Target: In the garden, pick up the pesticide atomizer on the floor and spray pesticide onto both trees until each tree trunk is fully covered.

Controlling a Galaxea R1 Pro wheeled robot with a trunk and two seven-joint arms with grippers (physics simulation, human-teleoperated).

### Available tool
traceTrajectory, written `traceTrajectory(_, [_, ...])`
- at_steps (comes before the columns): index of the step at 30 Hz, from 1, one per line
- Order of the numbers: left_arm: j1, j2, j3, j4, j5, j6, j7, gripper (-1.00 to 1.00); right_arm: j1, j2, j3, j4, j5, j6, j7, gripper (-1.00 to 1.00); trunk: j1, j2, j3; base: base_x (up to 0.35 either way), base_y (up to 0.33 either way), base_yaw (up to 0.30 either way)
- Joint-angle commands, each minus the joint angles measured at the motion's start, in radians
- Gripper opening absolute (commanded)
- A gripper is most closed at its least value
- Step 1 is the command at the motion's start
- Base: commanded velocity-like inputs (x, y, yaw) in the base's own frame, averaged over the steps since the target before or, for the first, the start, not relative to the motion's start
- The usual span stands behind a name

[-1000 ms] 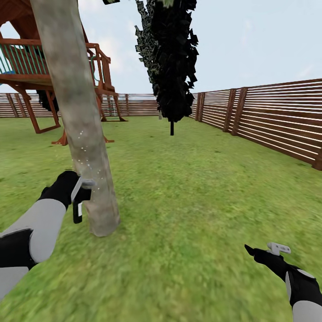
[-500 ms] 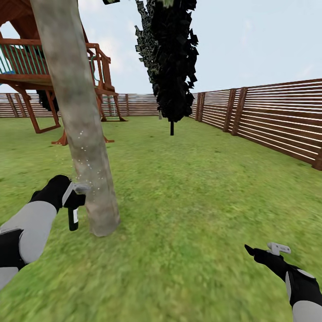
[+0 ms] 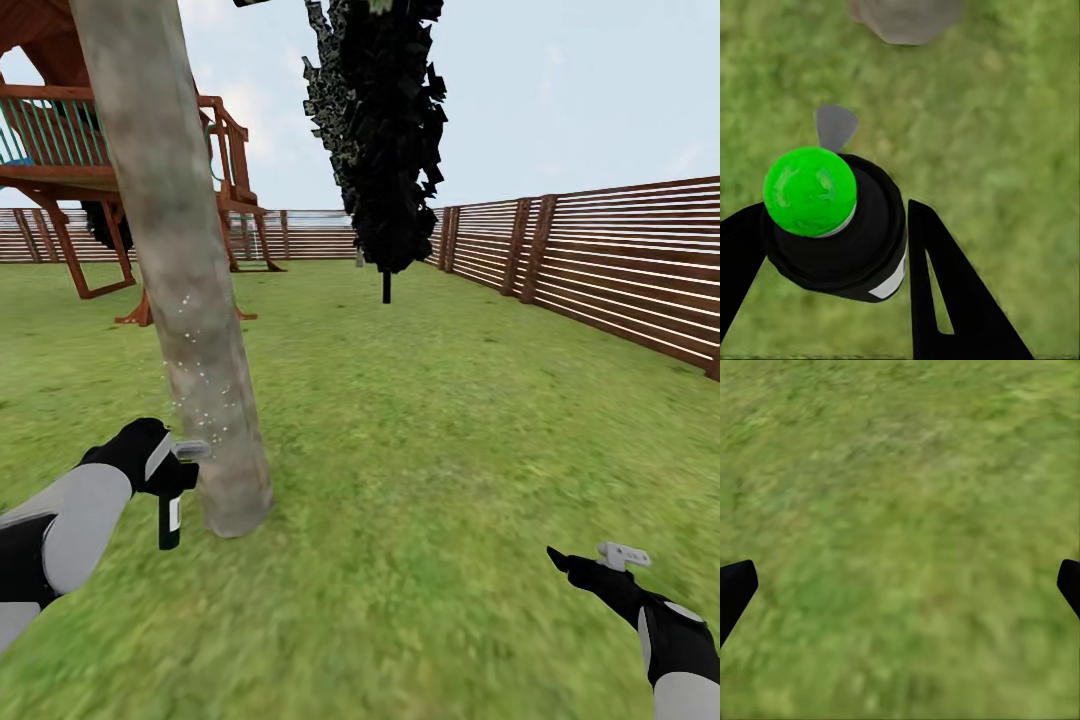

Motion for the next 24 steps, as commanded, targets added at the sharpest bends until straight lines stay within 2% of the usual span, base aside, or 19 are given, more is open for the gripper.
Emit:
traceTrajectory(1, [0.009, 0.0, 0.0, 0.0, -0.001, 0.0, 0.0, -1.0, 0.0, 0.0, 0.0, 0.0, 0.0, 0.0, 0.0, 1.0, 0.0, 0.0, 0.0, 0.027, 0.02, 0.0])
traceTrajectory(4, [0.042, 0.0, 0.0, 0.0, -0.003, -0.022, 0.003, -1.0, 0.0, 0.0, 0.0, 0.0, 0.0, -0.001, 0.0, 1.0, 0.0, 0.0, 0.0, 0.051, 0.023, 0.0])
traceTrajectory(6, [0.083, 0.002, 0.001, 0.0, -0.002, -0.099, 0.005, -1.0, 0.0, 0.0, 0.0, 0.0, 0.0, -0.001, 0.0, 1.0, 0.0, 0.0, 0.0, 0.195, 0.144, 0.0])
traceTrajectory(9, [0.117, 0.007, 0.001, 0.0, -0.001, -0.156, 0.006, -1.0, 0.0, 0.0, 0.0, 0.0, 0.0, -0.001, 0.0, 1.0, 0.0, 0.0, 0.0, 0.127, 0.085, 0.0])
traceTrajectory(10, [0.132, 0.008, 0.001, 0.0, 0.001, -0.209, 0.006, -1.0, 0.0, 0.001, -0.001, 0.0, 0.0, -0.001, 0.0, 1.0, 0.0, 0.0, 0.0, 0.024, 0.015, 0.0])
traceTrajectory(11, [0.137, 0.008, 0.002, 0.0, 0.002, -0.23, 0.006, -1.0, 0.0, 0.001, -0.001, 0.0, 0.0, -0.001, 0.001, 1.0, 0.0, 0.0, 0.0, 0.012, 0.008, 0.0])
traceTrajectory(19, [0.183, 0.024, 0.006, 0.001, 0.007, -0.304, 0.009, -1.0, 0.0, 0.001, 0.0, 0.0, 0.0, -0.001, 0.004, 1.0, 0.0, 0.0, 0.0, 0.002, 0.001, 0.061])
traceTrajectory(24, [0.206, 0.025, 0.006, 0.0, 0.008, -0.313, 0.008, -1.0, 0.0, 0.001, -0.001, -0.001, 0.0, -0.001, 0.005, 1.0, 0.0, 0.0, 0.0, 0.0, 0.0, 0.111])
